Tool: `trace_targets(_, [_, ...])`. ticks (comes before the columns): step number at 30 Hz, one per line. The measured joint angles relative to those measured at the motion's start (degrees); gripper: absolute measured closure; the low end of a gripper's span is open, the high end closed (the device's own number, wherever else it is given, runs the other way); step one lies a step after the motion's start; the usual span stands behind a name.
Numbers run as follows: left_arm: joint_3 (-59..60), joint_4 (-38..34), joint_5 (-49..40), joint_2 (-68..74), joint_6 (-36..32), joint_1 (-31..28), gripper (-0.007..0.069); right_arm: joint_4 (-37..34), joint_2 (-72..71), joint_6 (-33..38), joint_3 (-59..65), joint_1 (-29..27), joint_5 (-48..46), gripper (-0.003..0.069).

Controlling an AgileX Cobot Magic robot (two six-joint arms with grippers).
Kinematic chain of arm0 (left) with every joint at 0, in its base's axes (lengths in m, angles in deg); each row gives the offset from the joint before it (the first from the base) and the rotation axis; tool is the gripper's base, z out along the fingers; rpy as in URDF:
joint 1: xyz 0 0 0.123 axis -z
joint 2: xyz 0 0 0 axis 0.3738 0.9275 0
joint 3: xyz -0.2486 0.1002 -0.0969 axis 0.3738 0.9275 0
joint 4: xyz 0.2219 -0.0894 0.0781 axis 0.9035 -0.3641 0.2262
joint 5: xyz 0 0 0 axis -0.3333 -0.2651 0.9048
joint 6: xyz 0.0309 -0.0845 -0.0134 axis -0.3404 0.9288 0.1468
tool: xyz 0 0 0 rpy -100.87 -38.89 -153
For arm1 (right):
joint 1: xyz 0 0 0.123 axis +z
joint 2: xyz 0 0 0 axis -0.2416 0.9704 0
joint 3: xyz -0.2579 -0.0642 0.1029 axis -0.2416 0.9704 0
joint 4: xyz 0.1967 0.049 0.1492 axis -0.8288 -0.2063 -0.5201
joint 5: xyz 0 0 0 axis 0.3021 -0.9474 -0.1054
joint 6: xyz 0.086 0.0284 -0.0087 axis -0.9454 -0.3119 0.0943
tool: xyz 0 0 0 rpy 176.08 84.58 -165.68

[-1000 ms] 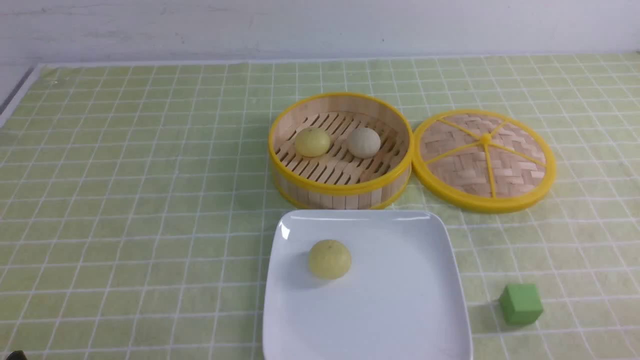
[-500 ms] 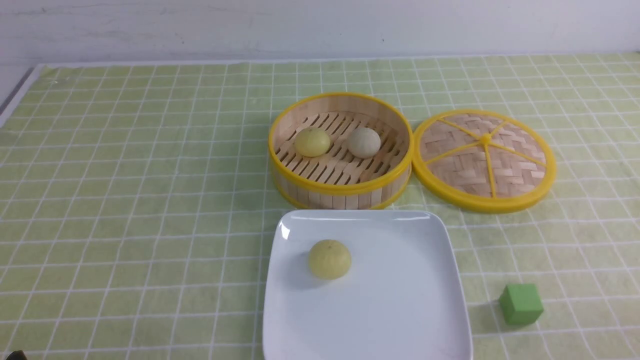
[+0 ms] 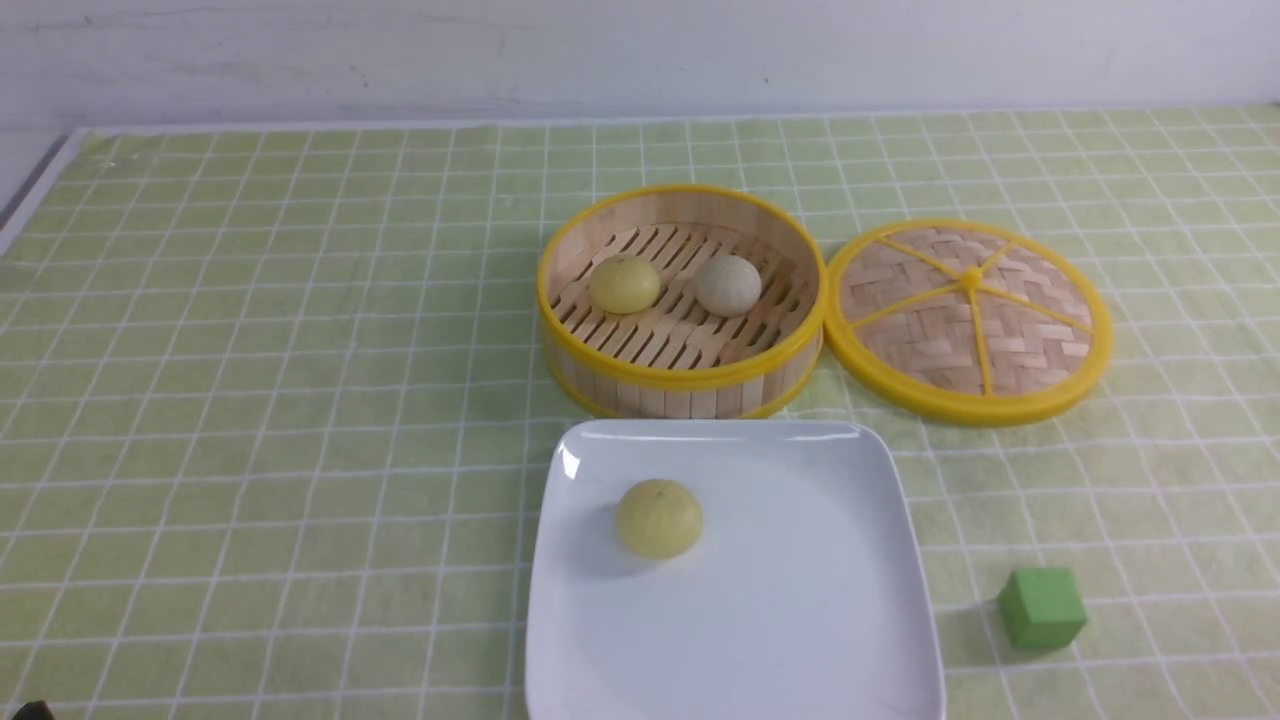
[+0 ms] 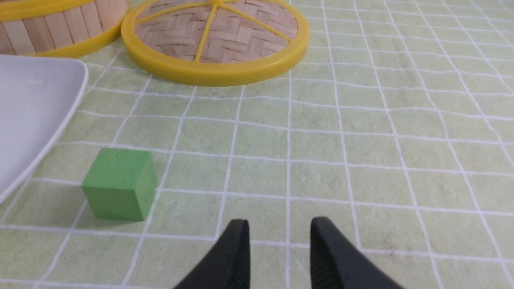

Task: Put the steamed buns into the plate on the green tablecloth.
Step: 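Reach toward a bun in the bamboo steamer with the right gripper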

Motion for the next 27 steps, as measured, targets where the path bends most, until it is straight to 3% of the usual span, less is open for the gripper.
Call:
trace_targets(10, [0.0, -0.3, 0.0, 0.0, 0.4, 0.0, 0.0384, 2.1, 0.0, 0.4, 0.0, 0.0, 0.2, 0.0419])
trace_targets(14, [0.0, -10.6, 0.4, 0.0, 8.0, 0.0, 0.0384, -2.8, 0.0, -5.4, 0.1, 0.0, 1.3, 0.0419])
trace_targets(16, [0.0, -23.6, 0.2, 0.0, 18.0, 0.0, 0.0384, -12.5, 0.0, -13.5, 0.3, 0.0, 1.8, 0.0419])
trace_targets(19, [0.2, -35.5, -0.1, 0.0, 25.7, 0.0, 0.0384, -19.7, 0.0, -20.3, 0.3, 0.0, 2.4, 0.0419])
trace_targets(21, [0.2, -40.6, -0.2, 0.0, 29.2, 0.0, 0.0384, -22.9, 0.0, -22.5, 0.3, 0.0, 2.6, 0.0419])
trace_targets(27, [0.2, -44.3, 1.2, 0.0, 31.3, 0.0, 0.0384, -24.9, 0.0, -23.7, 0.3, 0.0, 2.8, 0.0419])
